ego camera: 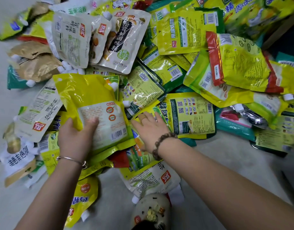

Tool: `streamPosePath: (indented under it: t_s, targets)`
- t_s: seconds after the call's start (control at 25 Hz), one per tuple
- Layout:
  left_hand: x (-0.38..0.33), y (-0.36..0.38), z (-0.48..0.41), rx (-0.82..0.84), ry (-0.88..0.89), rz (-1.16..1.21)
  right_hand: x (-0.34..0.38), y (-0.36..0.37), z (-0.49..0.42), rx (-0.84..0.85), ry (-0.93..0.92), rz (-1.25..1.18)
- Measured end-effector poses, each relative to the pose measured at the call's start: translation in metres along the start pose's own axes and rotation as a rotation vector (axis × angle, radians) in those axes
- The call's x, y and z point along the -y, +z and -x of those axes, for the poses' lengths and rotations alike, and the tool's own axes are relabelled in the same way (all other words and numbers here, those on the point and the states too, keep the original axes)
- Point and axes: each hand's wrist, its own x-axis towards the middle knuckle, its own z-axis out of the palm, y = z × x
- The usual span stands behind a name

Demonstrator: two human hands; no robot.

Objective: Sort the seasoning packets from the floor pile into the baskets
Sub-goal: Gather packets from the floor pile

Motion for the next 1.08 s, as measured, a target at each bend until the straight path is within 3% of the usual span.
streamPosePath:
  t_s: [0.16,0.36,0.48,0.56,0.84,0.92,1.08]
  targets:
    - [0.001,0.002,-0.001,0.021,-0.011,-0.011,-0.005,0.001,-0.013,0.04,0.076,0.132]
    - [0.008,0.007,-0.007,0.008,0.008,-0.064,-0.019,0.01,0.003,-0.025,0.223,0.096]
    - [0.006,0.013,-0.004,0.055,0.012,-0.05,-0.055,-0.001,0.021,-0.023,0.493,-0.249]
    - [0.002,0.019,0.0,0.092,0.026,-0.049,-0.086,-0.008,0.036,-0.13,0.613,-0.533]
    - [-0.024,0.045,0.004,0.214,-0.015,0.214,-0.133,-0.033,0.082,-0.619,0.663,-1.194]
    - [-0.038,0.046,0.001,0.238,-0.042,0.345,-0.131,-0.049,0.087,-0.668,0.673,-1.336]
    - [-0.07,0.036,-0.006,0.241,-0.01,0.451,-0.12,-0.093,0.098,-0.671,0.556,-1.328]
